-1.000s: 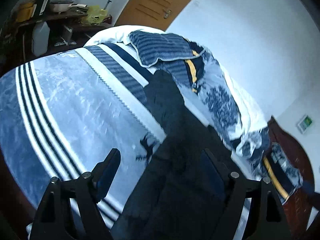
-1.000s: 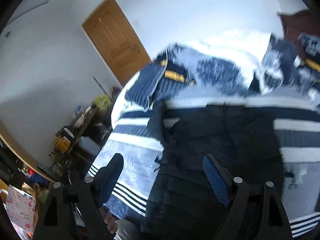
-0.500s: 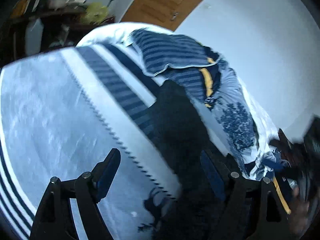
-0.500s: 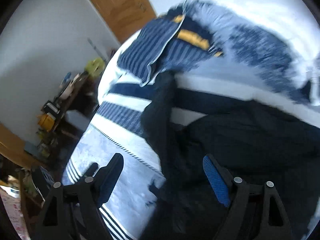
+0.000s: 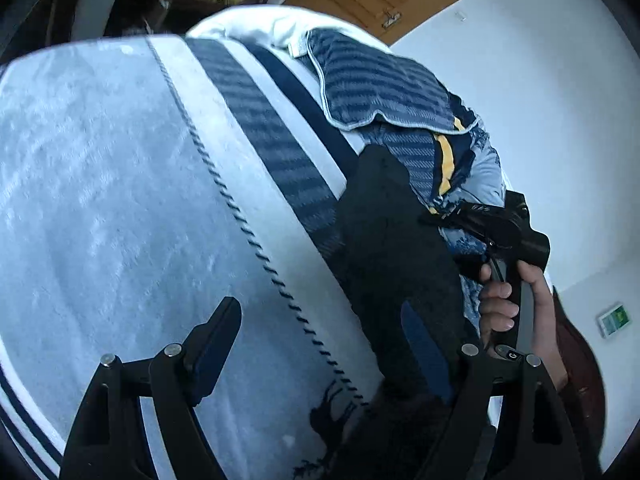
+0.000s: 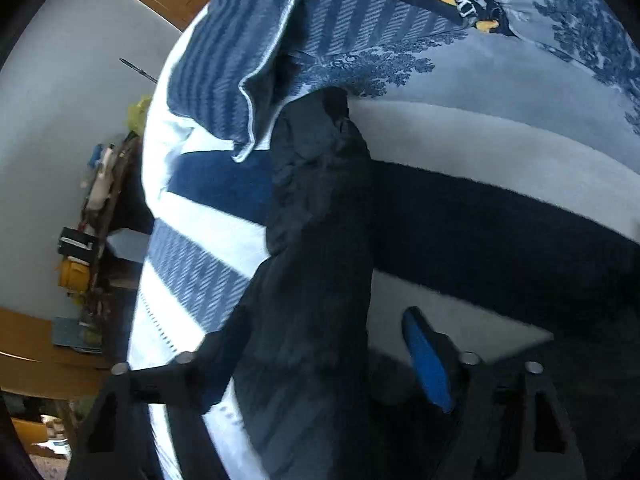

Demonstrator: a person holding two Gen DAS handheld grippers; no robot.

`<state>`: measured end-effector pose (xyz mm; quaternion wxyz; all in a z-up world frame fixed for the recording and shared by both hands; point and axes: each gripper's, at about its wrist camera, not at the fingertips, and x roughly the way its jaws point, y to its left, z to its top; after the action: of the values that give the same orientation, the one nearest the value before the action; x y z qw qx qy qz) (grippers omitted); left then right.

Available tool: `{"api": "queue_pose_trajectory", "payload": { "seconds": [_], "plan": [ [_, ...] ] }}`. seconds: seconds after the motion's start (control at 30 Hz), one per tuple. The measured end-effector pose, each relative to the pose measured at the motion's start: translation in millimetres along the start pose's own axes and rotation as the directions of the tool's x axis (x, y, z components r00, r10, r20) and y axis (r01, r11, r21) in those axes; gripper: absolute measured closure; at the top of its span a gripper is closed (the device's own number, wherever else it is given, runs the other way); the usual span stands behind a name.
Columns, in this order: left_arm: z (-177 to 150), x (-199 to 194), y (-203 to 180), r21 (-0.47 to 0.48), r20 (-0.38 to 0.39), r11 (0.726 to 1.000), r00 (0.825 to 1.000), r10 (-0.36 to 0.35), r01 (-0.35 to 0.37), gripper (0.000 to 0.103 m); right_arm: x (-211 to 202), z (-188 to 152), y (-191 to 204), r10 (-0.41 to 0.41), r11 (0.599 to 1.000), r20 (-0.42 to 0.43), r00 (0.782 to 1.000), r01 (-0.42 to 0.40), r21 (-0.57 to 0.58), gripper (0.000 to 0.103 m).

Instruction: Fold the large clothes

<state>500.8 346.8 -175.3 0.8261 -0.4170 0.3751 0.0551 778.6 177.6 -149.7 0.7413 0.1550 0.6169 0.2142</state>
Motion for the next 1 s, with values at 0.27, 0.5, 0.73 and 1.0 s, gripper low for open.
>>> {"api": "queue_pose_trajectory", "payload": {
  "seconds": [0.27,0.5,0.73,1.0],
  "plan": [
    [-2.5,-0.9,-5.2,0.003,-0.018,0.999,0.999,-0.049,0.049,0.020,-84.7,-57.2,31.4,0.152,0.988,0.169,0.974,-0.147,-0.038,0.098],
    [-17.6,11.1,-23.2,0.034,-0.066,0.993,0.991,-0.114,0.116,0.020,-181.4,-221.9,7.5,0.100,0.990,0.374,0.922,-0.131,0.058,0.095],
    [-30.2,15.2,-48.0,0.134,-0.120,0.979,0.983,-0.140,0.156,0.020,-124.2,-322.7,-61.2,0.235,0.934,0.190,0.953,-0.276,0.226,0.069],
    [-25.6,1.1,-50.4,0.120,-0.109,0.960,0.965,-0.240,0.252,0.020,-191.2,-270.9,-110.8,0.182,0.947,0.370,0.911,-0.263,0.184,0.018]
  ]
}}
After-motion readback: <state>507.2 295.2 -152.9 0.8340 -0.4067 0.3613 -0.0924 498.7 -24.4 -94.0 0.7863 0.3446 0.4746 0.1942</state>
